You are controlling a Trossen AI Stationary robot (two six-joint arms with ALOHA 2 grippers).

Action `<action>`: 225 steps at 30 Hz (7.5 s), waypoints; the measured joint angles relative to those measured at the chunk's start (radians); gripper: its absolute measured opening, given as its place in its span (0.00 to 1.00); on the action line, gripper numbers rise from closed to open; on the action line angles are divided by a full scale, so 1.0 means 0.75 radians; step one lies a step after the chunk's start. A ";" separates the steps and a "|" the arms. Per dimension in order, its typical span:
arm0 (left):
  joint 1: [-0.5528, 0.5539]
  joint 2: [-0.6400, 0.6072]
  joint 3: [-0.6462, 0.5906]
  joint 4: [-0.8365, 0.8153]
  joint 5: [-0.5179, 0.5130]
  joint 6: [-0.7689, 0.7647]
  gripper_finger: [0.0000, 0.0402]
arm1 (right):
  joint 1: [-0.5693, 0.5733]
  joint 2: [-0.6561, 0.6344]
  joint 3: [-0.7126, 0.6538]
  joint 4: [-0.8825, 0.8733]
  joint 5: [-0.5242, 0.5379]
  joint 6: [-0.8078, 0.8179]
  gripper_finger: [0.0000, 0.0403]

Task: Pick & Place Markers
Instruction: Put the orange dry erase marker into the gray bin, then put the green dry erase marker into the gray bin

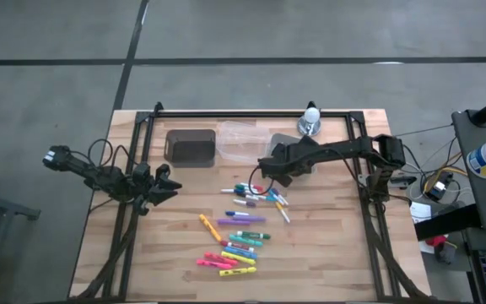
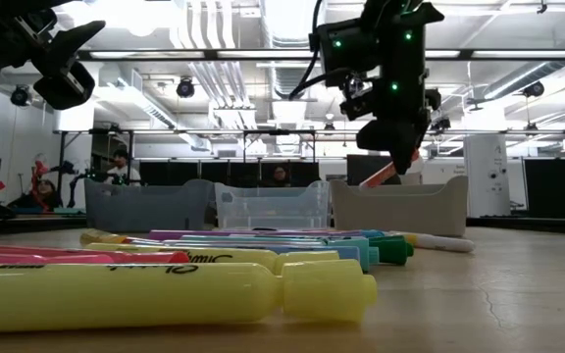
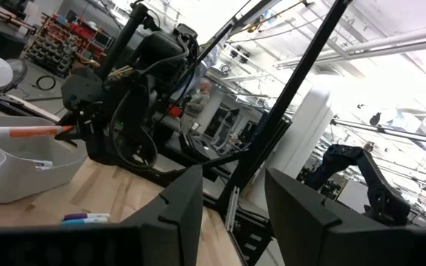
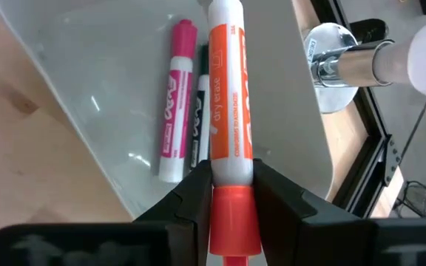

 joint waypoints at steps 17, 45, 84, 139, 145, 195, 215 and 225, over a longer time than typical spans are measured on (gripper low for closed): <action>0.000 0.000 0.000 0.000 0.001 -0.001 0.35 | 0.005 0.001 -0.014 0.030 0.025 0.041 0.26; 0.000 0.000 0.000 0.000 0.001 0.003 0.35 | 0.162 -0.009 0.116 0.036 0.036 0.075 0.37; 0.000 0.000 0.000 0.001 0.002 -0.015 0.35 | 0.729 0.103 0.115 0.722 -0.317 -0.385 0.41; 0.000 0.000 0.000 0.020 0.009 -0.034 0.35 | 0.705 0.251 -0.071 0.943 -0.454 -0.290 0.16; 0.000 0.001 0.000 0.020 0.014 -0.036 0.35 | 0.700 0.247 -0.104 0.951 -0.469 -0.198 0.25; 0.000 0.001 0.000 -0.040 0.011 0.017 0.35 | 0.697 0.237 -0.150 1.008 -0.454 -0.203 0.17; 0.000 0.003 0.000 -0.073 0.011 0.082 0.35 | 0.687 0.127 -0.124 0.839 -0.305 -0.238 0.17; 0.000 0.002 0.000 -0.071 0.006 0.040 0.35 | 0.652 0.075 -0.086 0.725 -0.220 -0.245 0.17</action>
